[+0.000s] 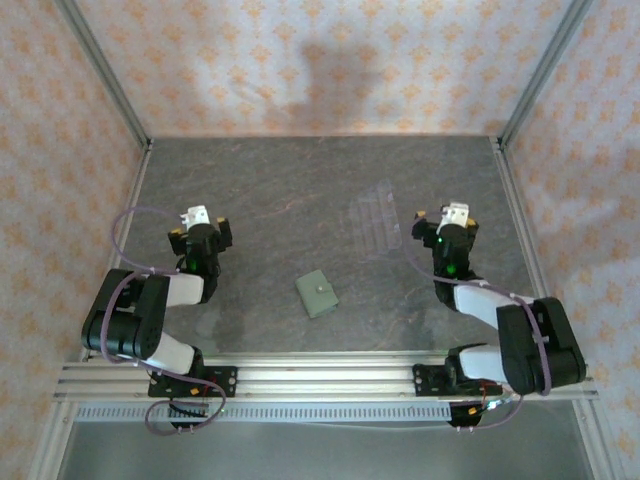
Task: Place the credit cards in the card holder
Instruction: Reset both arms
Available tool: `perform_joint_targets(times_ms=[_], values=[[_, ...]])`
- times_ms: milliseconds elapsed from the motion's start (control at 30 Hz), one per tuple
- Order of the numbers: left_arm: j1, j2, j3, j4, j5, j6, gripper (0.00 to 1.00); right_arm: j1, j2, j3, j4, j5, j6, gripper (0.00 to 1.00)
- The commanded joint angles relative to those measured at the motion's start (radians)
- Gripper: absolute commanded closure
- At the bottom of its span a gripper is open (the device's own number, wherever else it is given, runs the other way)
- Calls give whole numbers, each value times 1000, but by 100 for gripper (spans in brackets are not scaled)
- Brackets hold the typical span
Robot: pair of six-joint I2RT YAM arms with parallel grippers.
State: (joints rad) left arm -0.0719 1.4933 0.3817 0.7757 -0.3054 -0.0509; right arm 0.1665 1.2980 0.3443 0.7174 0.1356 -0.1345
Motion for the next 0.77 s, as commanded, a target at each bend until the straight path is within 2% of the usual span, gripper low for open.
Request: perform_joint_targets(times_ms=[0,133,167,200,267,333,367,433,567,733], values=[[0,-1,22,4,17,14,0,-24,44,-38,113,-93,-35,1],[0,-2,23,5,17,14,0,-79,279,-149,556,-100,15,0],[1,-1,23,2,16,13,0,-81,312,-166,646,-104,11,0],[-3,-1,23,4,14,15,0,-81,308,-172,657,-109,8,0],[-3,0,23,4,13,16,0,-83,247,-109,461,-122,10,0],[-2,-1,25,2,14,16,0,-118,231,11,203,-208,18,0],[-3,0,26,2,13,16,0,-147,243,38,166,-238,44,0],[-3,-1,25,1,13,16,0,-172,247,47,158,-261,73,0],[0,4,38,-20,69,32,0,-174,250,58,141,-259,79,1],[3,3,34,-13,76,35,0,-174,250,49,153,-253,73,1]])
